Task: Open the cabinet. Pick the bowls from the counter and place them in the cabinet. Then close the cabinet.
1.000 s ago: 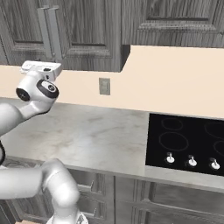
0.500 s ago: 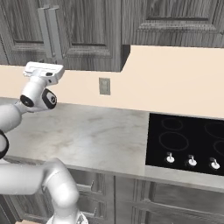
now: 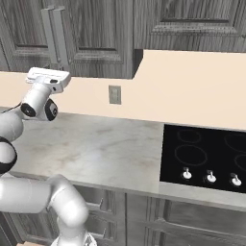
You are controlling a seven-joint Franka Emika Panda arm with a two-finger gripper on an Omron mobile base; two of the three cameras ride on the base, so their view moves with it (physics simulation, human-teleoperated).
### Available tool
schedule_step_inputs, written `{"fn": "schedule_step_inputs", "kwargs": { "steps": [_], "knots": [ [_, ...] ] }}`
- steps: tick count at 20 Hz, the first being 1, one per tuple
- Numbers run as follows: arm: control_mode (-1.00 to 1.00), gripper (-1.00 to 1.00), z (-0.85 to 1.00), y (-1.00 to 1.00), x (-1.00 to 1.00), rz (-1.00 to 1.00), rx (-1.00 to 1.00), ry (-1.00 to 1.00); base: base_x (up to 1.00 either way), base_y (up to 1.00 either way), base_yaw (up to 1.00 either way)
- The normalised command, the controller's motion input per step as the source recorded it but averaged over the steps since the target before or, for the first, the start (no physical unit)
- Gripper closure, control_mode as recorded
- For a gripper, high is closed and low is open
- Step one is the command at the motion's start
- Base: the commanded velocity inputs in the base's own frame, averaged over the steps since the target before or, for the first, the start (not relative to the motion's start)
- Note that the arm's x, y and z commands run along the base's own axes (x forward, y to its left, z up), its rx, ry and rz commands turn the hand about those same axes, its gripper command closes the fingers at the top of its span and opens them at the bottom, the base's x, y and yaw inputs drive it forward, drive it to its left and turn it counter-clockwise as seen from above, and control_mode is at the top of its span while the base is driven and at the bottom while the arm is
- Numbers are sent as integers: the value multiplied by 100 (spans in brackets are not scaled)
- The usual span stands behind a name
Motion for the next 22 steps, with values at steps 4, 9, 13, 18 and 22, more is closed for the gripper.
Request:
{"fn": "schedule_step_inputs", "kwargs": {
  "steps": [4,9,13,18,22],
  "knots": [
    [-100,-100,0,-90,81,1,11,0,0,0,0],
    [-100,-100,0,-100,64,3,14,-2,0,0,0],
    [-100,-100,0,-100,62,4,15,-4,0,0,0],
    [-100,-100,0,-100,74,4,15,-3,0,0,0],
    [-100,-100,1,-100,61,4,14,-10,0,0,0]
  ]
}}
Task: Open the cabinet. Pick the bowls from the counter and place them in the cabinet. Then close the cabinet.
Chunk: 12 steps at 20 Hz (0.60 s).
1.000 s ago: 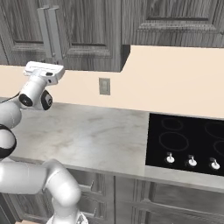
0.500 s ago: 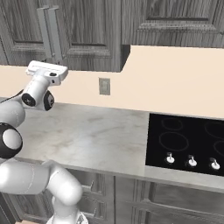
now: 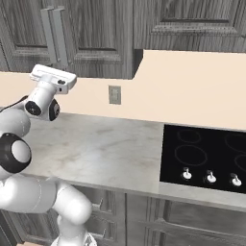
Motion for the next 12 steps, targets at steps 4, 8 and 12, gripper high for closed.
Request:
{"fn": "schedule_step_inputs", "kwargs": {
  "steps": [4,8,12],
  "knots": [
    [-100,-100,0,-100,61,3,12,-10,0,0,0],
    [-100,-100,2,-100,76,6,15,-8,0,0,0],
    [-100,-100,1,-100,100,17,14,2,0,0,0]
  ]
}}
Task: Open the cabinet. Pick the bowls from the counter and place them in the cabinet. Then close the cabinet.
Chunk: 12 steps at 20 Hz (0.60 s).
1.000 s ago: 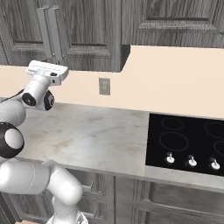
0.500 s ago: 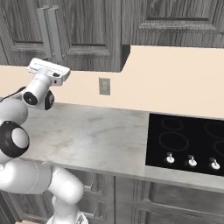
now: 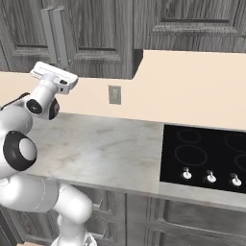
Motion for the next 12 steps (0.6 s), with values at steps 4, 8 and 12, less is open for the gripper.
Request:
{"fn": "schedule_step_inputs", "kwargs": {
  "steps": [4,8,12],
  "knots": [
    [-100,-100,-4,-90,100,17,5,15,0,0,0],
    [-100,-100,-34,-56,100,29,0,26,0,0,0],
    [-100,-100,-45,-27,100,43,-1,27,0,0,0]
  ]
}}
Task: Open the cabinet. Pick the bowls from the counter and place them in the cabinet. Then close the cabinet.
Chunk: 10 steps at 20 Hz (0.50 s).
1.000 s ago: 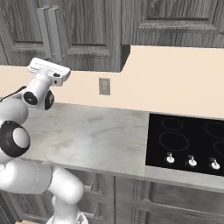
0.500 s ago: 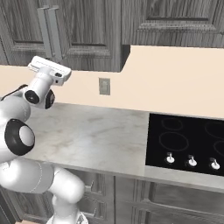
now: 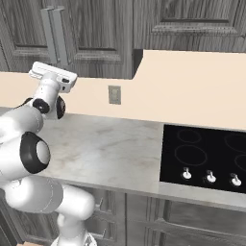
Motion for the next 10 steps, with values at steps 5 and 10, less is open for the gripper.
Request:
{"fn": "schedule_step_inputs", "kwargs": {
  "steps": [5,10],
  "knots": [
    [-100,-100,-48,-25,100,41,0,29,0,0,0],
    [-100,-100,-13,-31,100,37,1,13,0,0,0]
  ]
}}
